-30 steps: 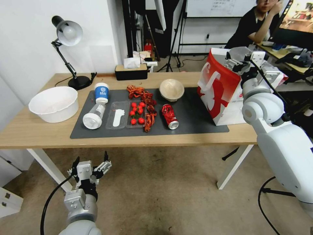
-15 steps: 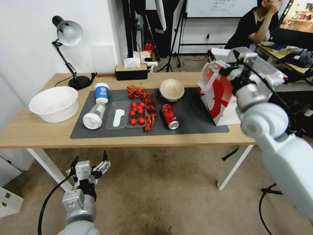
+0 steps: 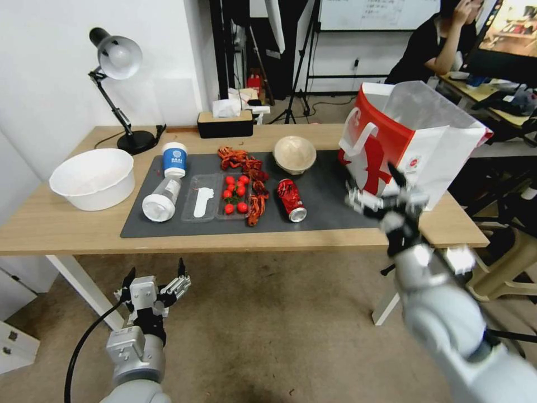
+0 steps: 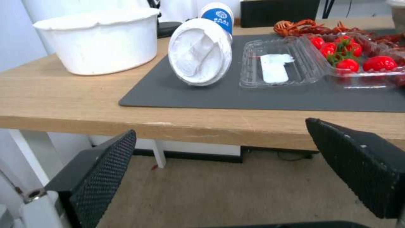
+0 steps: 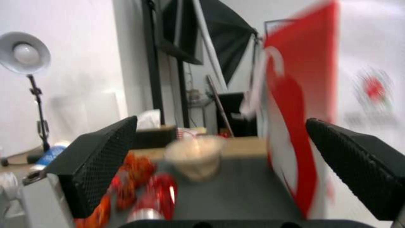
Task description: Pick up the trash from the table and place it into the takeout bag.
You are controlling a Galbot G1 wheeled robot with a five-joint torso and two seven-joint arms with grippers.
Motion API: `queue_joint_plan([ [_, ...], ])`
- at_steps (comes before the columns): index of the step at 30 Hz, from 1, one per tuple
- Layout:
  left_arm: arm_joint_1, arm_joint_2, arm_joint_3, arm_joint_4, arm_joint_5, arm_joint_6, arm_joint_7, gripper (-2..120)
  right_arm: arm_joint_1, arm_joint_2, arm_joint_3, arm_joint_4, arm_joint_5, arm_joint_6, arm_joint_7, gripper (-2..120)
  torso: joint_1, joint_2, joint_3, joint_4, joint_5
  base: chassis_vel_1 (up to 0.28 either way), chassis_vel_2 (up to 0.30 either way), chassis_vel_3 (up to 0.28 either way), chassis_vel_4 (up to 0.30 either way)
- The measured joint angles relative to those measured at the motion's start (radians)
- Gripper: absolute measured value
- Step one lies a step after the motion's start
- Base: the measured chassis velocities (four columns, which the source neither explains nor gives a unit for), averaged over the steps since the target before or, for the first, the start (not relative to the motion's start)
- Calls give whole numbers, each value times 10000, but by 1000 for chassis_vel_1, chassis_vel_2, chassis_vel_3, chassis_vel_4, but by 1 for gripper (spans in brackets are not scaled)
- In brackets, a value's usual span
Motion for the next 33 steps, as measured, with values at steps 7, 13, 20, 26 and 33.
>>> queue_joint_plan([
  [7, -33, 42, -1, 70, -25, -232, 54, 100, -1090, 543, -215, -751, -566, 1328, -153, 100, 0, 0, 1, 3, 0, 0, 0, 0, 0],
  [13, -51, 33, 31, 283, -5, -851, 388, 100, -1233, 711, -423, -993, -603, 1377, -206, 100, 3, -2, 2, 4, 0, 0, 0, 0, 0],
  [20, -59, 46, -30, 381, -1, -1227, 585, 100, -1193, 579, -467, -997, -430, 1079, -192, 100, 3, -1, 2, 4, 1, 0, 0, 0, 0],
  [26, -96, 36, -92, 539, -55, -1431, 663, 100, -1141, 532, -485, -1075, -365, 934, -204, 100, 2, -2, 2, 3, 1, 0, 0, 0, 0],
  [33, -116, 16, -97, 593, -113, -1498, 712, 100, -1036, 525, -645, -1114, -339, 652, -235, 100, 2, -2, 2, 2, 1, 0, 0, 0, 0],
])
